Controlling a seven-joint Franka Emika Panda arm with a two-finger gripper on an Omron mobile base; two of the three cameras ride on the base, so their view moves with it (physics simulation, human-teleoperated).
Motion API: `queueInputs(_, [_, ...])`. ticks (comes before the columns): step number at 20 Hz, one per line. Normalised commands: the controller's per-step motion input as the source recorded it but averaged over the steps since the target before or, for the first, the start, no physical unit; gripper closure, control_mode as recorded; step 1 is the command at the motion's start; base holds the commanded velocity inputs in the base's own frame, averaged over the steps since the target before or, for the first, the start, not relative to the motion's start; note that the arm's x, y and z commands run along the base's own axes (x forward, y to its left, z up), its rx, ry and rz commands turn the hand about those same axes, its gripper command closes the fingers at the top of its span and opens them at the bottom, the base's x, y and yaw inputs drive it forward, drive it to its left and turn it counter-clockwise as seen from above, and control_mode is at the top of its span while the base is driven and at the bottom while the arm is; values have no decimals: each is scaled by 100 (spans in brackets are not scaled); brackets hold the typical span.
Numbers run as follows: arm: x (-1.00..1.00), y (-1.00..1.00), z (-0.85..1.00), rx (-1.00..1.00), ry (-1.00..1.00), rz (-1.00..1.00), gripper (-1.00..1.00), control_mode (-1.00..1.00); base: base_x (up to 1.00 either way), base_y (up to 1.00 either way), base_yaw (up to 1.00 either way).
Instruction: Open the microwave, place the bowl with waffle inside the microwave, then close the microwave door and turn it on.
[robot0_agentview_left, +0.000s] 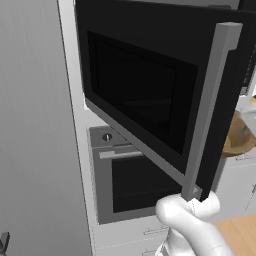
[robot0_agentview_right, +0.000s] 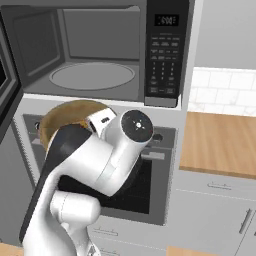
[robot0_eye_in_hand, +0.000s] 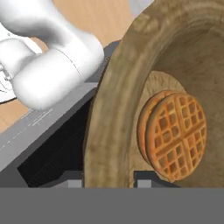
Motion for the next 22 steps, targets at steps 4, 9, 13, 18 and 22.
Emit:
queueInputs(4, [0,91,55,0,0,-27,100,-100,0,0,0])
queueInputs(9, [31,52,50,11,3,-42,100,-100,0,0,0])
queueInputs(13, [93,8,86,0,16,-17,100,-100,0,0,0])
queueInputs(18, [88,29,69,5,15,-1,100,-100,0,0,0])
queueInputs(22, [99,33,32,7,17,5,100,-100,0,0,0])
